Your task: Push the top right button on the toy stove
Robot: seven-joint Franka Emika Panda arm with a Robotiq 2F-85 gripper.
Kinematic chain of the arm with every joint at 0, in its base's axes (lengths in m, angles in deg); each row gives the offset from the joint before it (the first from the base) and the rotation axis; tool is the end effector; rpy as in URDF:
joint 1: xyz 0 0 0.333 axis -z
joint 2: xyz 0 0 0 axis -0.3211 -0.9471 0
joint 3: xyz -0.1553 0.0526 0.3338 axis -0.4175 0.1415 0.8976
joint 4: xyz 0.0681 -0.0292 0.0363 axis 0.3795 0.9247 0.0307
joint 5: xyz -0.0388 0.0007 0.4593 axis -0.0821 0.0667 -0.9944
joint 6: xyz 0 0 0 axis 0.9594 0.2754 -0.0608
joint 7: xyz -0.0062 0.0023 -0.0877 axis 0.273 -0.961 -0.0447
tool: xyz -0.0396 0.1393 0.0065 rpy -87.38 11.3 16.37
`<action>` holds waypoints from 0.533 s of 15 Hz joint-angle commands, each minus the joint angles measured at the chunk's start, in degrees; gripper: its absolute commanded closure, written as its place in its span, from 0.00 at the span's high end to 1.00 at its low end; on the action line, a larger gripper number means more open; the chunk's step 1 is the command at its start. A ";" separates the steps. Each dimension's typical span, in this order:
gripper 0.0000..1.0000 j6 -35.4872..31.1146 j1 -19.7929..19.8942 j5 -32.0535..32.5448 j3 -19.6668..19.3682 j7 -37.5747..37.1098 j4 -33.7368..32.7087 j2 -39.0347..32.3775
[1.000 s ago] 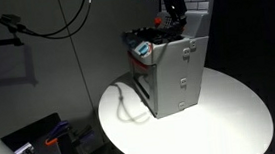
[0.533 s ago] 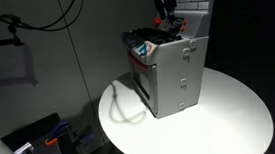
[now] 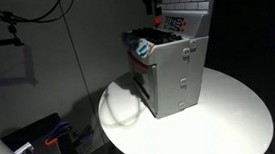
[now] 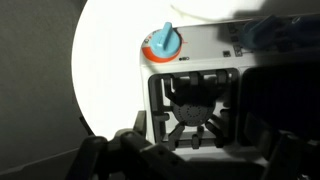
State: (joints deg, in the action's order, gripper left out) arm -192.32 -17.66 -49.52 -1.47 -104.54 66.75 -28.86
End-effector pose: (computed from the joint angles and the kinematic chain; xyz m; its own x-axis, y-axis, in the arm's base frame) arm 0.6523 -0.0786 0.5528 0.8783 -0.4728 0.0715 -0.4752 -0.8797 0.0195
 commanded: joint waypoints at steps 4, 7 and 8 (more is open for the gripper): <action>1.00 1.66 0.68 -0.81 1.14 3.05 4.43 6.94; 1.00 1.97 0.66 -2.06 1.63 4.10 6.90 9.66; 1.00 2.08 0.65 -2.58 1.78 4.57 7.68 10.45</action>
State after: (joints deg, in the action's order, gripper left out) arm -190.96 -17.66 -50.04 -0.41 -102.31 71.19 -22.07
